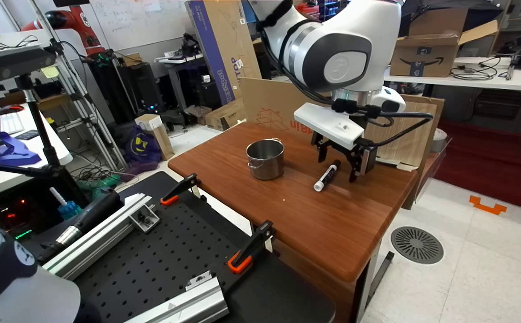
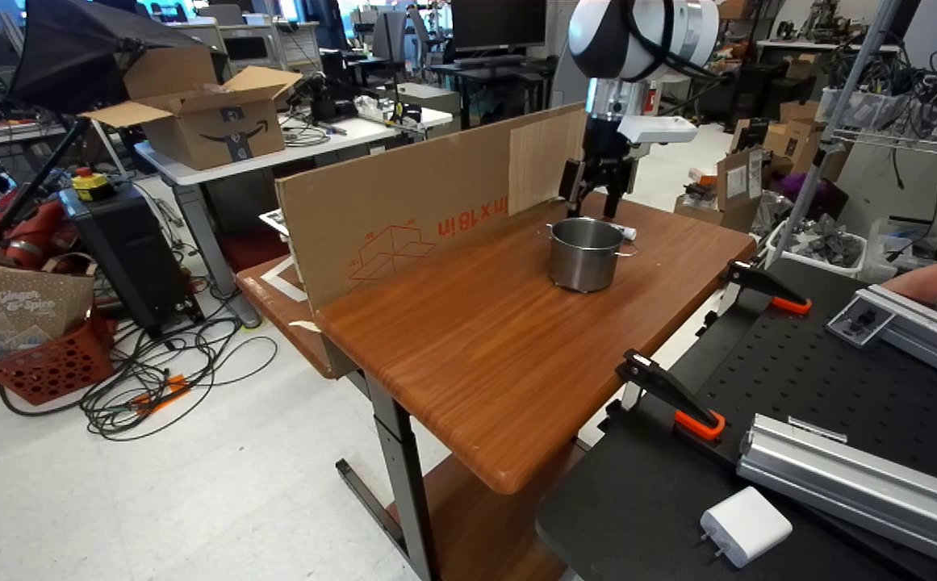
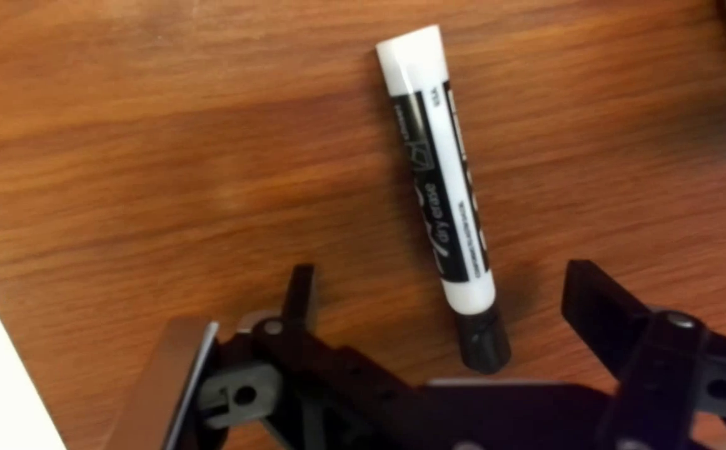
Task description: Put the marker in the pot
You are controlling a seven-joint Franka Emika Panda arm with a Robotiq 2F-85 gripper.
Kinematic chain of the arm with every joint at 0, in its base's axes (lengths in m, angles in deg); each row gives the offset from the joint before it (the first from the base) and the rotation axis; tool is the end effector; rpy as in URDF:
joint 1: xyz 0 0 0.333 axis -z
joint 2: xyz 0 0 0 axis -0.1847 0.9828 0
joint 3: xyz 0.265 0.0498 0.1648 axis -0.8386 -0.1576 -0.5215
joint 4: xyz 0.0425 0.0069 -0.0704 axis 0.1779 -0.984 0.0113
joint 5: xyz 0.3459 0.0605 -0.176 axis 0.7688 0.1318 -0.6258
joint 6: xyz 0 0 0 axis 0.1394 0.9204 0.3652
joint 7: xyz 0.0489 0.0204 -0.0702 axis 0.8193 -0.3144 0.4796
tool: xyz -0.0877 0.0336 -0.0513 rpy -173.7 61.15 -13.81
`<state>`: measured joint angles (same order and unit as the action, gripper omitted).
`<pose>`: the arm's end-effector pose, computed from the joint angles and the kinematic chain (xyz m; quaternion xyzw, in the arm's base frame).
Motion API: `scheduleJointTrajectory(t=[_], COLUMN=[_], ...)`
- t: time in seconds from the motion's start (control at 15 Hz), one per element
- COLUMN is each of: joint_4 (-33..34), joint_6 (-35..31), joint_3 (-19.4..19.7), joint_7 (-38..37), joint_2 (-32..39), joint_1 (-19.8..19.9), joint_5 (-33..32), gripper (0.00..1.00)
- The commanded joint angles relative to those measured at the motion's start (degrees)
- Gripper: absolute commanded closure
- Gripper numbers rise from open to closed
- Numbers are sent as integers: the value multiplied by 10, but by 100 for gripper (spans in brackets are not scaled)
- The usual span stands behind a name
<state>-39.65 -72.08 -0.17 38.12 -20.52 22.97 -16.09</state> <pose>0.6005 -0.1402 0.1387 -0.9966 0.0556 0.0063 0.0612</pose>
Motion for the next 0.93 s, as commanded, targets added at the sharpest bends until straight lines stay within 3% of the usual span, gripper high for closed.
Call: scheduleJointTrajectory(t=[0.0,0.07,0.67,0.73,0.87], joint_4=[4,3,6,5,4], joint_6=[-18,-19,-17,-18,-17], joint_3=[7,7,6,6,5], joint_7=[-34,-39,-56,-56,-56], joint_2=[10,9,0,-1,-4], joint_1=[-11,-12,-6,-6,-6], joint_5=[-31,-39,-54,-54,-53], gripper=[25,26,94,99,97])
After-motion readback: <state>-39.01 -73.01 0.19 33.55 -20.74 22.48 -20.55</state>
